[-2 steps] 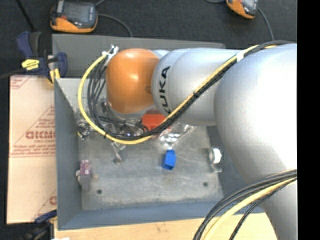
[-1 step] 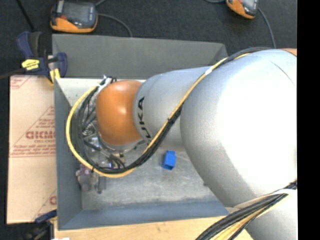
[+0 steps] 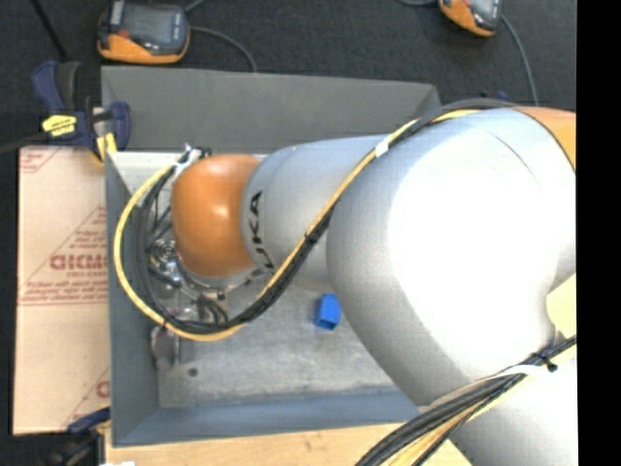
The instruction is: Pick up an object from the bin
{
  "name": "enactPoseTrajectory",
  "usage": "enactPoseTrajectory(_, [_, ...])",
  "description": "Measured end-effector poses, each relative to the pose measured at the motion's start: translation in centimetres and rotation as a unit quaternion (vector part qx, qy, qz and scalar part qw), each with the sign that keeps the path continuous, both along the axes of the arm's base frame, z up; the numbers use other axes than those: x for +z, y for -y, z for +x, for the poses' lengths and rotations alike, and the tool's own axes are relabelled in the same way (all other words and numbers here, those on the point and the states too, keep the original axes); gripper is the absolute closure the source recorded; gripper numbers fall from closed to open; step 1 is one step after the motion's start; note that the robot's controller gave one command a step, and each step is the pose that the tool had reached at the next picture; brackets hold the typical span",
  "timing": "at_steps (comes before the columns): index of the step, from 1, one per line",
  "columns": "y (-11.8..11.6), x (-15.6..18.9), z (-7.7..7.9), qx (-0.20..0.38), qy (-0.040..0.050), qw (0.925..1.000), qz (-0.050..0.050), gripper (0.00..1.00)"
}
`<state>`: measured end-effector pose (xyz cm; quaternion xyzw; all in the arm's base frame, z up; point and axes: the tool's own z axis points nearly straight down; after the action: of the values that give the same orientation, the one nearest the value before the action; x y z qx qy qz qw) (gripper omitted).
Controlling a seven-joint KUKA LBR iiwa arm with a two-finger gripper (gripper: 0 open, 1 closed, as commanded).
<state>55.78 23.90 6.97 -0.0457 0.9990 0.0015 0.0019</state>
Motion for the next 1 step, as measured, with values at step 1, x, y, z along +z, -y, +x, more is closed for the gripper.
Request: enactPoseTrajectory(1, [0.04,0.09,-0.05,0.000,-0.0003,1.0000,0.000,0.00])
